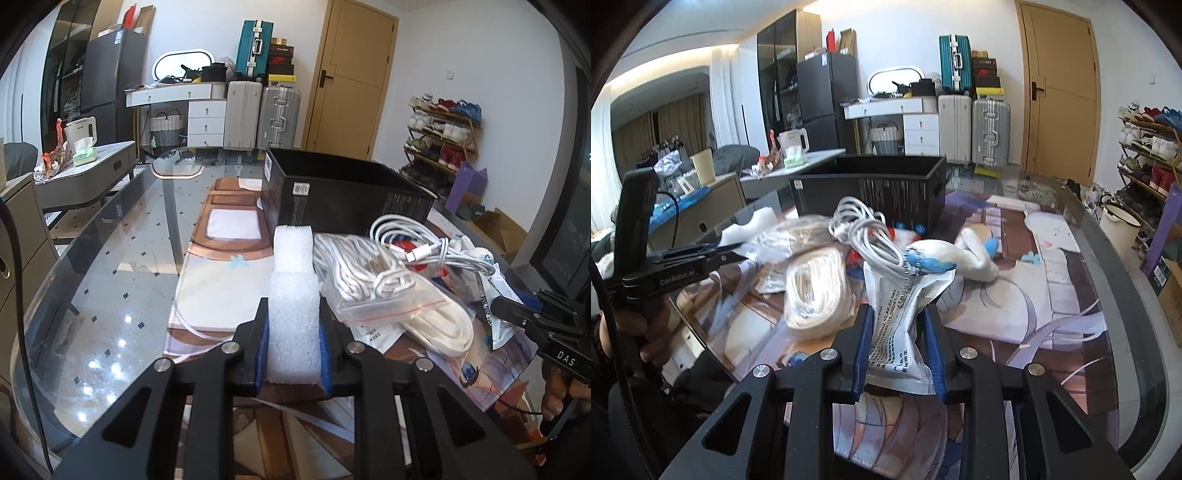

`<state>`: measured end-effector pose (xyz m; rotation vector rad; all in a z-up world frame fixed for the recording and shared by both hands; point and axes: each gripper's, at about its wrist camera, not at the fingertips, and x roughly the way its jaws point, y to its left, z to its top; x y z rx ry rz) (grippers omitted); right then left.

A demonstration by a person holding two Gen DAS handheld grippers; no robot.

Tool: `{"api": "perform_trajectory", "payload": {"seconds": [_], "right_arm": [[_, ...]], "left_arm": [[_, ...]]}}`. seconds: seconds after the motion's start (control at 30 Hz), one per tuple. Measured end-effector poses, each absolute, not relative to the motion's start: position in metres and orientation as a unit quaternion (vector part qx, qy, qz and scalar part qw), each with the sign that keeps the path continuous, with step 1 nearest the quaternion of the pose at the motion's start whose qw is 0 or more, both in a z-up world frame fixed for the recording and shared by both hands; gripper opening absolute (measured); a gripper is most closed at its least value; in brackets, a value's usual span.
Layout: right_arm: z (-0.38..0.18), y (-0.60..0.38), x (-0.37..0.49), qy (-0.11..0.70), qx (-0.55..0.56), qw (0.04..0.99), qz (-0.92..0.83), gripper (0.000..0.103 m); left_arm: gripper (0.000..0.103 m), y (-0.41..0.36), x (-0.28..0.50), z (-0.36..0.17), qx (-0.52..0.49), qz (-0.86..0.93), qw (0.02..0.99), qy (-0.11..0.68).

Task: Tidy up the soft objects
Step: 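Grasp the white foam strip with the left gripper while the right gripper grasps the white packet, then lift the foam strip and packet and carry both toward the black box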

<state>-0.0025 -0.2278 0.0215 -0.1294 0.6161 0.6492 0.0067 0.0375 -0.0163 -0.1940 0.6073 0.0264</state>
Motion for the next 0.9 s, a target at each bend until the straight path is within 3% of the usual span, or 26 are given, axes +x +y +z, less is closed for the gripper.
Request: {"api": "perform_trajectory", "payload": {"seconds": [0.9], "right_arm": [[0.064, -0.225, -0.013, 0.23, -0.041, 0.915, 0.328, 0.028]], "left_arm": [[0.02, 0.031, 0.007, 0.019, -0.075, 0.018, 0.963, 0.259]]}}
